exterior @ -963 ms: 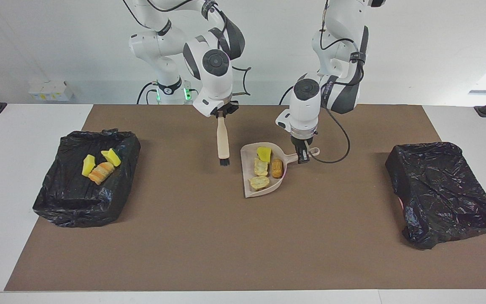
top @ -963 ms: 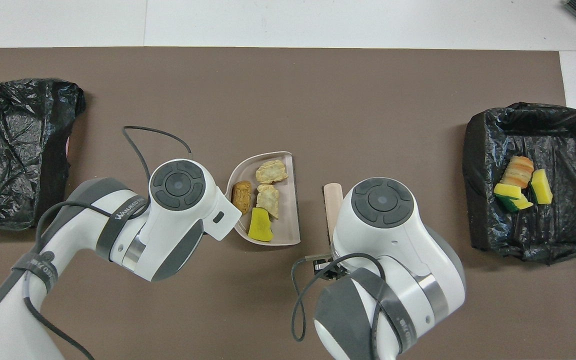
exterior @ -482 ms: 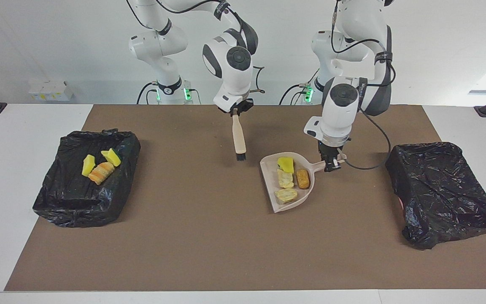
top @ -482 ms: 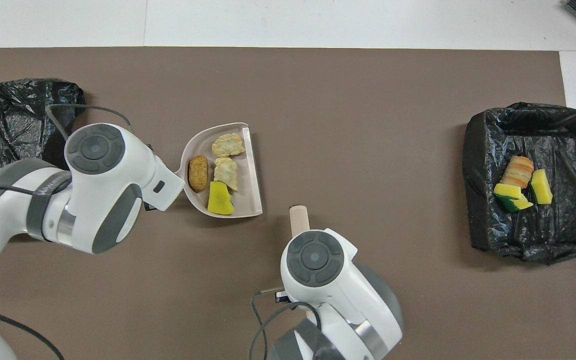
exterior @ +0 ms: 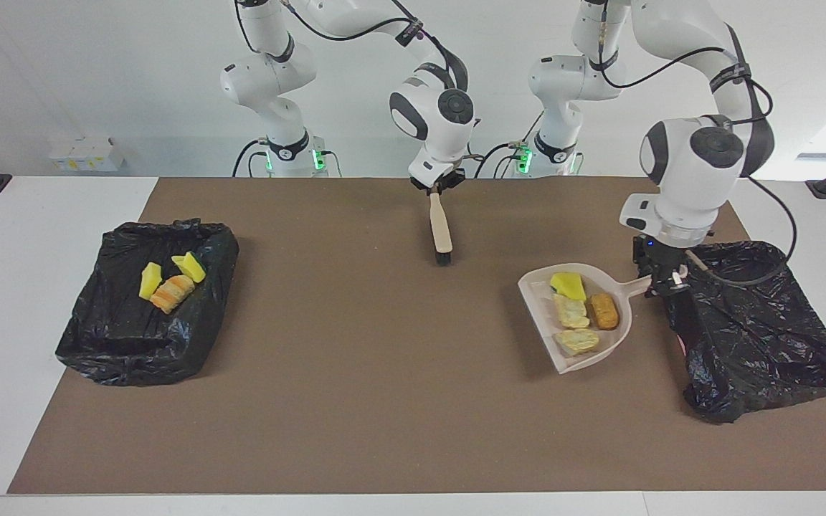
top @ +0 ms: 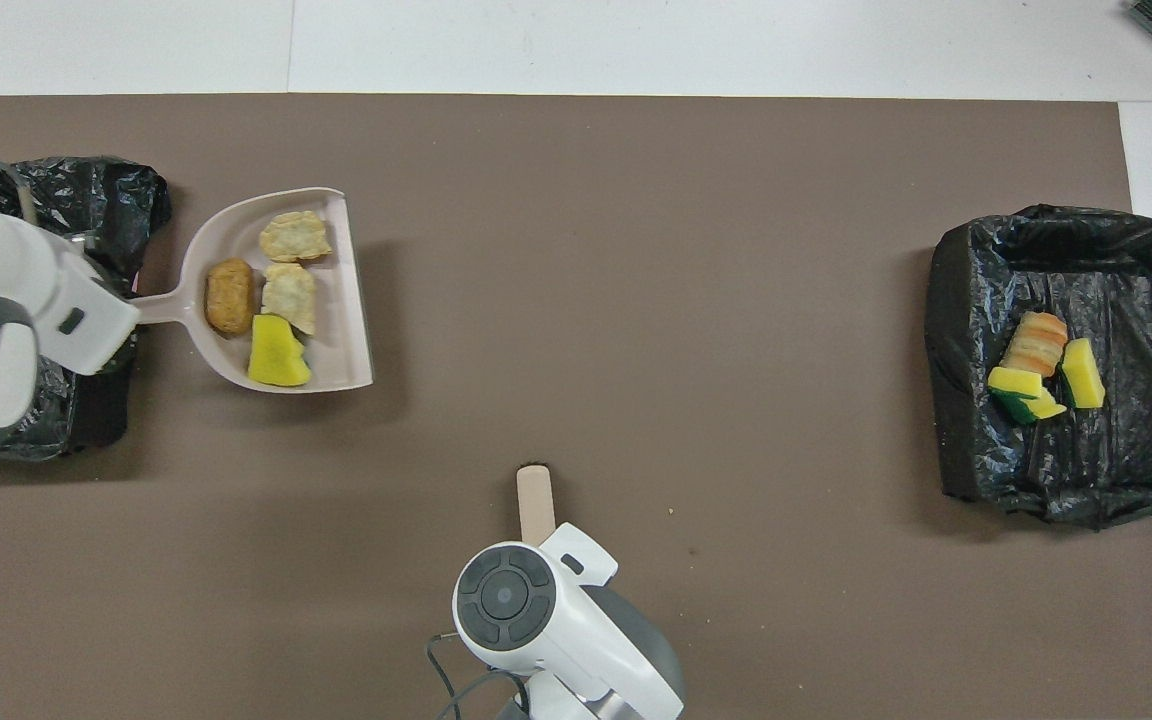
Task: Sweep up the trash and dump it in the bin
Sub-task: 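Carry the loaded dustpan with the left gripper over the nearby black bag, then tip the dustpan with the left gripper while the right gripper reaches the other bag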
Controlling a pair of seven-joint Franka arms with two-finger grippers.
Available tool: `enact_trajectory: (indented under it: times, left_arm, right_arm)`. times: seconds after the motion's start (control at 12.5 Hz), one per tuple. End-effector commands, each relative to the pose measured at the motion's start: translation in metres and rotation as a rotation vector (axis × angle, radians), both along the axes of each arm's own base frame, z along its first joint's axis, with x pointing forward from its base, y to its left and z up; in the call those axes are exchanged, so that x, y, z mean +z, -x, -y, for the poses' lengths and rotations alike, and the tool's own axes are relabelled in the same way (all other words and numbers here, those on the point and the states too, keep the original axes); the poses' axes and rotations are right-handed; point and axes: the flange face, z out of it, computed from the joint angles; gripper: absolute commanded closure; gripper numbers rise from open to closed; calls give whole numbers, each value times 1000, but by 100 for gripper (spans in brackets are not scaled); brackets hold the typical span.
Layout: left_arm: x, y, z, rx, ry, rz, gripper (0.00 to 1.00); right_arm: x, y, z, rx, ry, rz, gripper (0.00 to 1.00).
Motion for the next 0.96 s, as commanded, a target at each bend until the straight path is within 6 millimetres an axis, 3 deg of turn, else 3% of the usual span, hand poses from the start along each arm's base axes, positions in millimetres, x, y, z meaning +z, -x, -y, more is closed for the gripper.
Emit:
enact_trajectory:
  times: [0.0, 0.08, 0.24, 0.4, 0.48, 0.72, 0.88]
  left_arm:
    - [23, -16, -78, -35, 28, 14, 100]
    - [31, -18, -113, -44, 20, 17, 100]
    - [46, -23, -178, -55, -8, 3, 100]
    - [59, -27, -225, -10, -24, 5, 100]
    - [70, -39, -241, -13, -85, -5, 100]
    - [79, -47, -252, -26, -207, -19, 100]
    - [75, -57, -235, -69, -379, -44, 100]
  right_arm:
    - [6, -5, 1, -29, -7, -9, 73]
    - [13, -6, -1, -28, -3, -12, 1]
    - [34, -16, 2, -35, 7, -25, 0]
    - [64, -35, 15, -61, -10, -3, 0]
    - [80, -46, 26, -85, -21, 11, 0]
    - [135, -85, 55, -76, -33, 16, 0]
    - [168, -112, 81, -47, -53, 20, 0]
